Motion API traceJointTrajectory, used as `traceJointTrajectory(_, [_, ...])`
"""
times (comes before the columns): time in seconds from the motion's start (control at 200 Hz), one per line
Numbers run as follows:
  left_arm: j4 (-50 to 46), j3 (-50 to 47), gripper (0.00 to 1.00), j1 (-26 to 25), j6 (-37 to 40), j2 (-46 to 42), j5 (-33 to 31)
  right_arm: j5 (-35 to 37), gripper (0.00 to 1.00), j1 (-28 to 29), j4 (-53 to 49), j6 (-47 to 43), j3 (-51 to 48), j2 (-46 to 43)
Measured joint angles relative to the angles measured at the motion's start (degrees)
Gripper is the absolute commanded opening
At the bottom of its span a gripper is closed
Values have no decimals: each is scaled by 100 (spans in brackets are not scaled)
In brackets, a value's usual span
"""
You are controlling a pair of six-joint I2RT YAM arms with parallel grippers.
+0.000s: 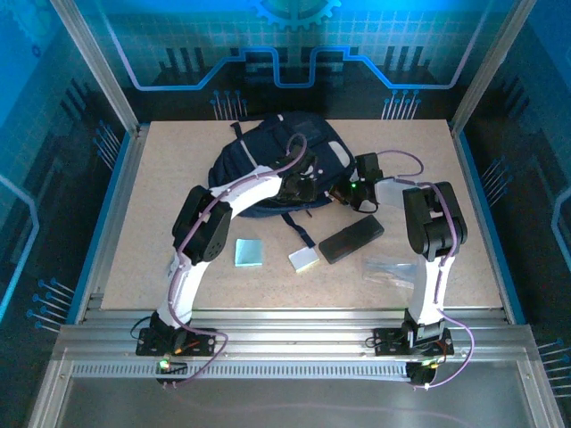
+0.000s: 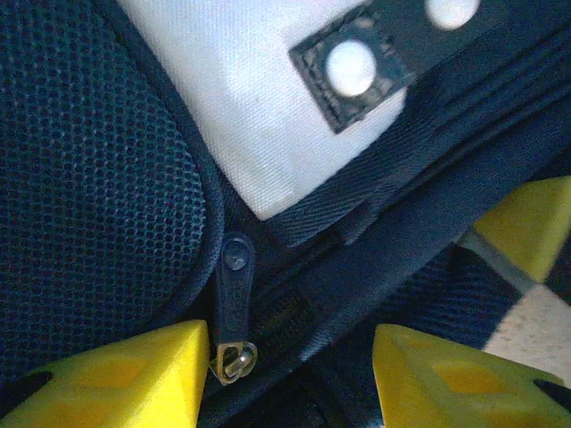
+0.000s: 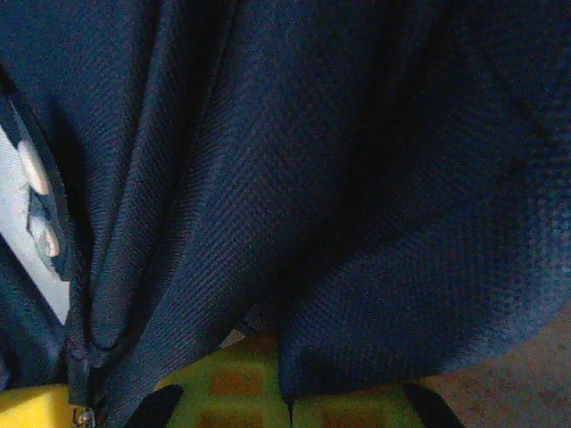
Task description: Pack the student bag
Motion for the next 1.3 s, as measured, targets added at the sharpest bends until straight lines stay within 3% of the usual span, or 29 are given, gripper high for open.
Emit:
traceJointTrajectory(0.15, [-177, 203, 52, -33, 74, 160, -280, -2, 0, 17, 24, 4, -17, -15])
traceJointTrajectory(0.245, [-164, 203, 47, -66, 111, 195, -544, 0, 0, 42, 35, 2, -20, -17])
traceJointTrajectory(0.385, [-188, 391, 26, -94, 251, 433, -850, 0, 0, 57, 61, 2, -22, -17])
traceJointTrajectory(0.505, [-188, 584, 0, -103, 249, 643, -1093, 9, 0, 59, 68, -4, -22, -22])
traceJointTrajectory(0.715, [48, 348, 0, -109, 251, 505, -1145, 90, 0, 59, 37, -22, -24, -48])
traceJointTrajectory(1.096, [1274, -1971, 0, 203, -131, -1386, -680, 129, 0, -94, -59, 55, -205, -262])
traceJointTrajectory(1.296, [1633, -2608, 0, 306, -400, -1803, -590, 129, 0, -118, -94, 85, -210, -284])
